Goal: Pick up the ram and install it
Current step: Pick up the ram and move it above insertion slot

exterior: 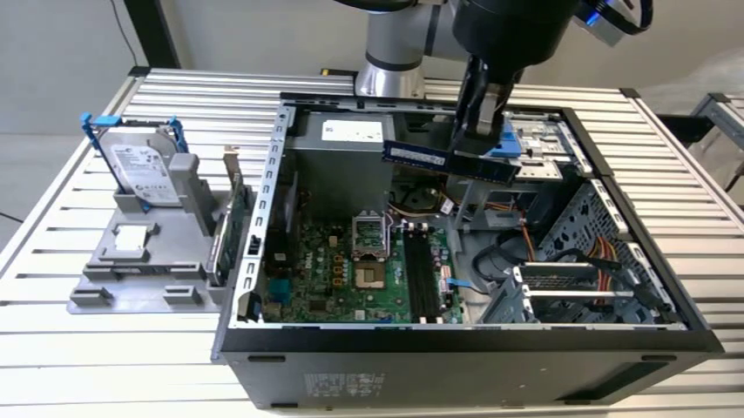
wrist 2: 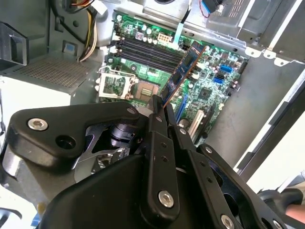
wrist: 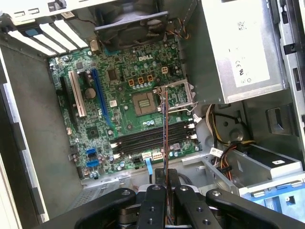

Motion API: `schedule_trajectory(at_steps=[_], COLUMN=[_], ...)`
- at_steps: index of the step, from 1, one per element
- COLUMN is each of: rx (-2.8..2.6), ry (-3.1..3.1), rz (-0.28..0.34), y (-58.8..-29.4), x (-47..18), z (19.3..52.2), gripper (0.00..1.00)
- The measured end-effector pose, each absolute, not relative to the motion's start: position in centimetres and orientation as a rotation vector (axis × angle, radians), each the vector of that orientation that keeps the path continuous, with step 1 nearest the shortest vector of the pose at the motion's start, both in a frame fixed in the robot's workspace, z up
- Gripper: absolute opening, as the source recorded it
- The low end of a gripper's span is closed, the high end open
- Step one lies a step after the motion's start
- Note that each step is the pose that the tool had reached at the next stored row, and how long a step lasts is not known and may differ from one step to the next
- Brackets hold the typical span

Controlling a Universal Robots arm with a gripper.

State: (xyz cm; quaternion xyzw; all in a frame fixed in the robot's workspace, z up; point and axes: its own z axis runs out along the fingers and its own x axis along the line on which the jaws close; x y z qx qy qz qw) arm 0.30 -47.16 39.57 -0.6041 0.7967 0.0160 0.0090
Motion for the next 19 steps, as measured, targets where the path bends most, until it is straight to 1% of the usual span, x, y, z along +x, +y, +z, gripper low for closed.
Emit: schedule_trajectory(at_steps=[19], rx=[-1.811], ry=[2.543], rz=[0.049], y=[-47.17], x=[0.3], z=[39.55], gripper=[0.0])
